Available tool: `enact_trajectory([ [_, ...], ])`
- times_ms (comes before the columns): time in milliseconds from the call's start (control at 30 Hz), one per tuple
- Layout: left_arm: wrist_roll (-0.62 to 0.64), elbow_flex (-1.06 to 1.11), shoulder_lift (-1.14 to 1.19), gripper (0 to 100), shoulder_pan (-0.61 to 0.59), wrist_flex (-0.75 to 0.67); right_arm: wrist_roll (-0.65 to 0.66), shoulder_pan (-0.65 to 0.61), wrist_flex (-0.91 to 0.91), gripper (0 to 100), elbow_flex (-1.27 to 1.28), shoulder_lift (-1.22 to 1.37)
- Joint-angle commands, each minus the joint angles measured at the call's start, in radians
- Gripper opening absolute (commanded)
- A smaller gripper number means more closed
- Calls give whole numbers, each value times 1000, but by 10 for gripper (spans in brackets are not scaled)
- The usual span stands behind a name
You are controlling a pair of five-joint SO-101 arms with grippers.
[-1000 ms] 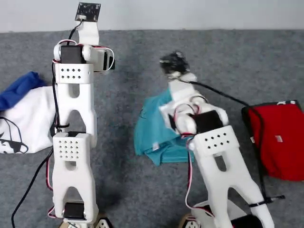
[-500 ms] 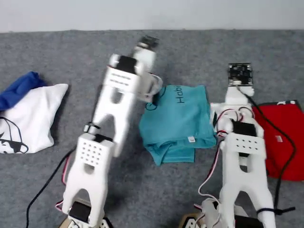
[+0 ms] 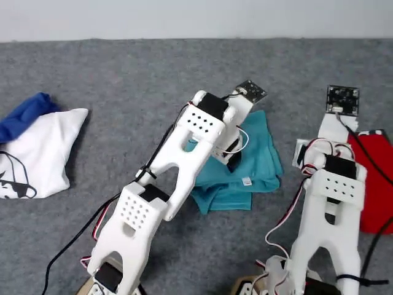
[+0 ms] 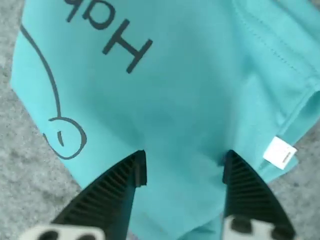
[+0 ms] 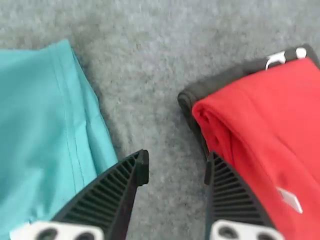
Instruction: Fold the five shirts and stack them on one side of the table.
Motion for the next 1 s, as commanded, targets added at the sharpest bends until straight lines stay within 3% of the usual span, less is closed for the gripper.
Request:
enact_trajectory([
  [0,-15,-13,-43,242,0,8,-5,12,77,191,-44,-25],
  [200,-15,-84,-32,10,-48,-37,58,13,148,191,-40,-122],
  [333,-15,-153,-31,12,-46,-12,101,30,182,191,-37,-160],
  [500,-12,-211,-38,12,-44,18,101,147,188,191,-37,-162],
  [600,-5,-214,-29,21,15,17,101,185,188,191,-37,-163],
  [767,-8,-139,17,137,166,-2,101,186,191,191,-37,-163],
  [967,-8,-206,144,205,224,-14,101,182,189,191,-37,-163],
])
